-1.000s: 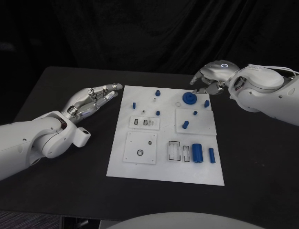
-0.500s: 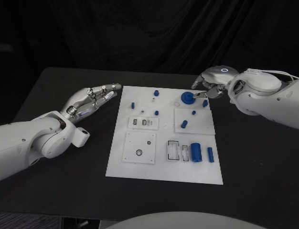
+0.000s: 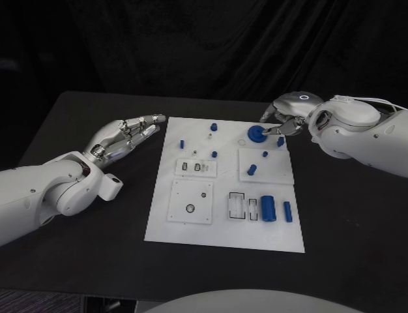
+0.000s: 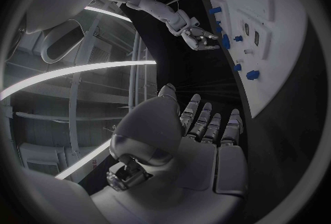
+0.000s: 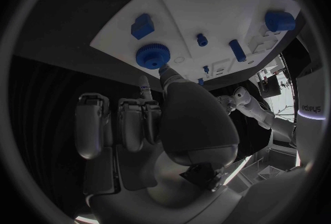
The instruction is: Assemble the parts on the task board
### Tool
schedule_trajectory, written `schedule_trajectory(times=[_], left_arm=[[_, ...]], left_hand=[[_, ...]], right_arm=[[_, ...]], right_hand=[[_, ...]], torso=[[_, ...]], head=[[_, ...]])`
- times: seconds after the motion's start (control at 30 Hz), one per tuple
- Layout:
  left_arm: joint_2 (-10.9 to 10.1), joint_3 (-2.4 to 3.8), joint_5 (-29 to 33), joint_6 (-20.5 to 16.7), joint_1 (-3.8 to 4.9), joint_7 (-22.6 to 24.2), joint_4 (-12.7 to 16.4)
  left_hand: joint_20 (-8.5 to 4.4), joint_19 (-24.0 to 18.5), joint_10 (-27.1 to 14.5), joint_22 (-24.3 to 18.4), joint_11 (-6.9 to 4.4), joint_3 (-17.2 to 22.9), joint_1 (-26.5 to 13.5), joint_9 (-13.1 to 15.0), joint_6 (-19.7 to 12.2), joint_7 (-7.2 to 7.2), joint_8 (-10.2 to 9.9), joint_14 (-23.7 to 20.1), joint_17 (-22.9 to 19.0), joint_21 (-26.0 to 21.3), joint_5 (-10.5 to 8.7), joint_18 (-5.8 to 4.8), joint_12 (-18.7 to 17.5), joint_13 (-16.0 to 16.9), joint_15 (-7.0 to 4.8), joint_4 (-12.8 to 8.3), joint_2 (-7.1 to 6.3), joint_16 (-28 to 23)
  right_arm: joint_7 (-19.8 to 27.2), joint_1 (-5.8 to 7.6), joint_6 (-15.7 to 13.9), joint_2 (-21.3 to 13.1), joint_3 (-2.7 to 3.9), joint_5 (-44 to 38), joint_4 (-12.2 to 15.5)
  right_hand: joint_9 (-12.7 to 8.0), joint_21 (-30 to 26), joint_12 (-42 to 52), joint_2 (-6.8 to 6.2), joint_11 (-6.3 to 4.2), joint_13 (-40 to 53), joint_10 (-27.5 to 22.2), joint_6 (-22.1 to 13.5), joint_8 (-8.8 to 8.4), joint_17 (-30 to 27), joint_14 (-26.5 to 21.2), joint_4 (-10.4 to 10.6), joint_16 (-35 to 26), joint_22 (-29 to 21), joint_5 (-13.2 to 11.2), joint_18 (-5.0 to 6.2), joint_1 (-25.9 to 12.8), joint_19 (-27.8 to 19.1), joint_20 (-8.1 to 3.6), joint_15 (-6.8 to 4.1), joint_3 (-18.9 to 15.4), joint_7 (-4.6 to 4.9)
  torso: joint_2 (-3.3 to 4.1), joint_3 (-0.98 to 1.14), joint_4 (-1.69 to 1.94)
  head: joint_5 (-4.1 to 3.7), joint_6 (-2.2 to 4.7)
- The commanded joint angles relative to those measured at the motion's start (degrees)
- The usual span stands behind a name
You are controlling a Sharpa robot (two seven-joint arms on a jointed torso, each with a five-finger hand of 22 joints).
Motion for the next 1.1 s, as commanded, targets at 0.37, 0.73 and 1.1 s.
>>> schedule_trajectory(times=[0.37, 0.73, 1.1], left_arm=[[0.2, 0.06, 0.1, 0.8, -0.10, 5.9, -0.1], [0.5, 0.06, 0.1, 1.2, -0.12, 5.7, -0.4], [0.5, 0.06, 0.1, 1.5, -0.18, 5.6, -0.5]], left_hand=[[0.45, -0.1, 0.2, 0.0, 0.59, 0.4, 0.6, 0.0, -0.4, -0.30, -0.2, -0.1, 0.0, 0.3, 0.24, 0.66, 0.3, 0.0, 0.06, 0.0, 0.12, 0.0], [0.50, 0.0, 0.4, 0.0, 0.78, 0.5, 0.7, 0.0, -0.5, -0.38, -0.2, -0.1, 0.0, 0.3, 0.22, 0.66, 0.5, 0.0, 0.20, 0.1, 0.24, 0.0], [0.52, 0.0, 0.4, 0.0, 0.82, 0.5, 0.7, 0.0, -0.5, -0.35, -0.2, -0.1, 0.0, 0.3, 0.30, 0.66, 0.5, 0.0, 0.25, 0.1, 0.33, 0.0]], right_arm=[[-1.3, -0.71, 2.7, 1.4, 0.03, 0.1, -1.5], [-1.5, -1.49, 3.1, 2.6, 0.04, 0.1, -2.6], [-1.5, -2.34, 2.6, 3.9, 0.06, 0.1, -4.1]], right_hand=[[-0.9, 0.1, 0.1, -0.55, -0.21, 15.1, 6.1, -5.0, -0.58, 15.1, 6.0, -1.8, 0.1, 11.9, -0.2, -0.74, 1.6, 2.9, -0.02, -0.22, 0.0, -0.17], [-0.6, -0.1, 0.1, -0.81, -0.06, 15.1, 6.1, -4.3, 0.03, 15.1, 6.0, -1.8, 0.1, 11.8, -1.7, -0.67, 1.5, 2.7, 0.02, -0.15, -0.3, 0.09], [0.4, -0.5, 0.1, -0.26, 0.42, 15.1, 6.1, -2.1, 1.20, 15.1, 6.0, -2.1, 0.1, 11.6, -0.5, -0.56, 2.0, 2.5, 0.31, 0.22, 0.1, 0.68]], torso=[[0.00, 0.01, 0.01], [-0.01, 0.02, 0.02], [0.02, 0.03, 0.04]], head=[[0.10, -0.17], [0.05, -0.44], [0.14, -0.65]])
